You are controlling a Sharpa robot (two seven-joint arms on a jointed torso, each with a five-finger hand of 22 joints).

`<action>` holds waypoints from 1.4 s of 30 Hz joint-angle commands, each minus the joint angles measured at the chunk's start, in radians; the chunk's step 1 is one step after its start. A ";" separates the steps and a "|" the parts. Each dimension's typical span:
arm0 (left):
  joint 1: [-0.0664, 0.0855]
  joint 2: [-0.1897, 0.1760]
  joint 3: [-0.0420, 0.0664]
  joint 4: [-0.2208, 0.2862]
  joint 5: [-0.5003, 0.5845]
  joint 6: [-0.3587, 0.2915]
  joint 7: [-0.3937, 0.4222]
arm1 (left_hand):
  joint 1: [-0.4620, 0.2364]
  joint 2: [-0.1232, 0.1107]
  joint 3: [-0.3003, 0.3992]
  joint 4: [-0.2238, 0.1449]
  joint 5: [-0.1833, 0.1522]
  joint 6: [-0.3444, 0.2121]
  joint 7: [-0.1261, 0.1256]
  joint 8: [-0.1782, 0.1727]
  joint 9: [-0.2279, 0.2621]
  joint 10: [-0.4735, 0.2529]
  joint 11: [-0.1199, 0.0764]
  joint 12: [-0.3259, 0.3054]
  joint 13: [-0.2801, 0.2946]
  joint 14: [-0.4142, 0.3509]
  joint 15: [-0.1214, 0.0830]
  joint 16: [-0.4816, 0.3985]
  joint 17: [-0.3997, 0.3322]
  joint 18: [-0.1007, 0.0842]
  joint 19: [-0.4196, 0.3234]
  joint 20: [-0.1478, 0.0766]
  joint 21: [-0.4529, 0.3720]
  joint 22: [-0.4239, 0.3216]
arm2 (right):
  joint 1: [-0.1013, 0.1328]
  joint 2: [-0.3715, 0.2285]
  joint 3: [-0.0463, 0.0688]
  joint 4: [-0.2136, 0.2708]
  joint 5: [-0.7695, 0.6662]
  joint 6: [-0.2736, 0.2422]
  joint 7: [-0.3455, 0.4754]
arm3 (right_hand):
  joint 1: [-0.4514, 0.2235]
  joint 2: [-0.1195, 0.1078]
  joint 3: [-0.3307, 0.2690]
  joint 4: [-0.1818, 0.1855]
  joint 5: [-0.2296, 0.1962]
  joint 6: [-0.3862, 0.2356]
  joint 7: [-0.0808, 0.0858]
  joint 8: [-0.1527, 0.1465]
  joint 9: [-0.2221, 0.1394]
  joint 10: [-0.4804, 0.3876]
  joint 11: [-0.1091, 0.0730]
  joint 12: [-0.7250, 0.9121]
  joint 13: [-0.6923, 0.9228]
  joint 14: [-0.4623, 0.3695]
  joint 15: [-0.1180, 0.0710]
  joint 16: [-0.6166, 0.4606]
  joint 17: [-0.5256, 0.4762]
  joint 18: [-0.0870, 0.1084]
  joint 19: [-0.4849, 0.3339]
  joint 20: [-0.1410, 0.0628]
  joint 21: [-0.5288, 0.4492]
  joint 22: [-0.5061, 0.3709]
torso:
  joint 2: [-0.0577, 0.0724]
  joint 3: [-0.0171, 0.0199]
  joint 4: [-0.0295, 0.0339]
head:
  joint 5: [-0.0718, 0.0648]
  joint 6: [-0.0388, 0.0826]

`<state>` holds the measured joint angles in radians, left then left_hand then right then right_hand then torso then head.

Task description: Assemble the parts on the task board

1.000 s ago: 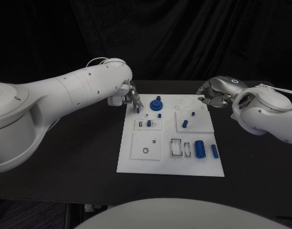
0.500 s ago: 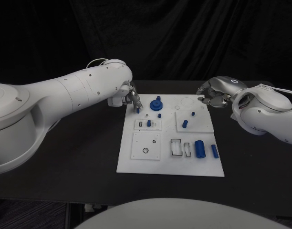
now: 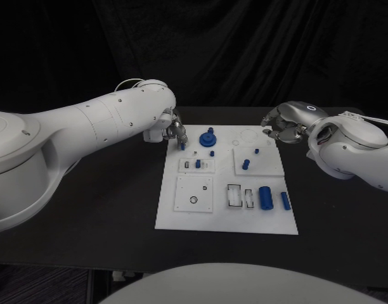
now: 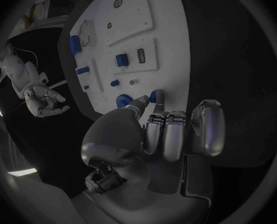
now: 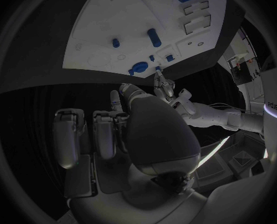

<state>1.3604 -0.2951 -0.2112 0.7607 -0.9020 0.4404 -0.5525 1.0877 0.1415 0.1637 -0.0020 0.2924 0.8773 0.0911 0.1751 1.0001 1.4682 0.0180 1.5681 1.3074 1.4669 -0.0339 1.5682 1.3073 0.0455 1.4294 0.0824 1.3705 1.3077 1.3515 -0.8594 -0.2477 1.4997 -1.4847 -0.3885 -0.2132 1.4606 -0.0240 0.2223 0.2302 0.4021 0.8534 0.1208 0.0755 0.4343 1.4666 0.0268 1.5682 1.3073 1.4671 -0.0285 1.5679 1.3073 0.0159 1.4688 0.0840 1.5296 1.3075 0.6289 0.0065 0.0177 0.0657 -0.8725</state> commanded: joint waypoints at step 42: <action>-0.004 -0.051 0.001 0.116 0.007 -0.117 -0.006 | -0.128 -0.082 0.312 -0.096 0.085 0.105 -0.029 -0.001 0.071 0.103 -0.023 0.003 0.263 0.104 -0.017 0.003 0.264 0.010 0.014 -0.019 -0.001 0.180 | 0.002 -0.011 0.001 0.004 -0.004 0.016 -0.024 | -0.007 -0.004 0.010 0.000 0.004 0.009 0.003 0.000 -0.002 0.104 0.005 0.003 0.263 0.104 0.003 0.003 0.263 -0.002 0.067 0.003 -0.002 0.245 | -0.001 0.0005 0.0018 | 0.010 0.000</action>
<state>1.3583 -0.3434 -0.2113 0.8654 -0.9019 0.3744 -0.5420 0.9651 0.0586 0.4735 -0.0975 0.3731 0.9781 0.0622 0.1681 1.0714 1.4684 0.0000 1.5681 1.3074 1.4664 -0.0419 1.5682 1.3078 0.0455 1.4430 0.0689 1.3654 1.3074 1.3515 -0.8682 -0.2477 1.5015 -1.4847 -0.3775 -0.2182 1.4606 -0.0239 0.2278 0.2303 0.4021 0.8569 0.1243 0.0755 0.4332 1.4666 0.0268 1.5682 1.3073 1.4671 -0.0285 1.5679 1.3073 0.0158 1.4688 0.0840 1.5296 1.3080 0.6287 0.0067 0.0197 0.0754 -0.8725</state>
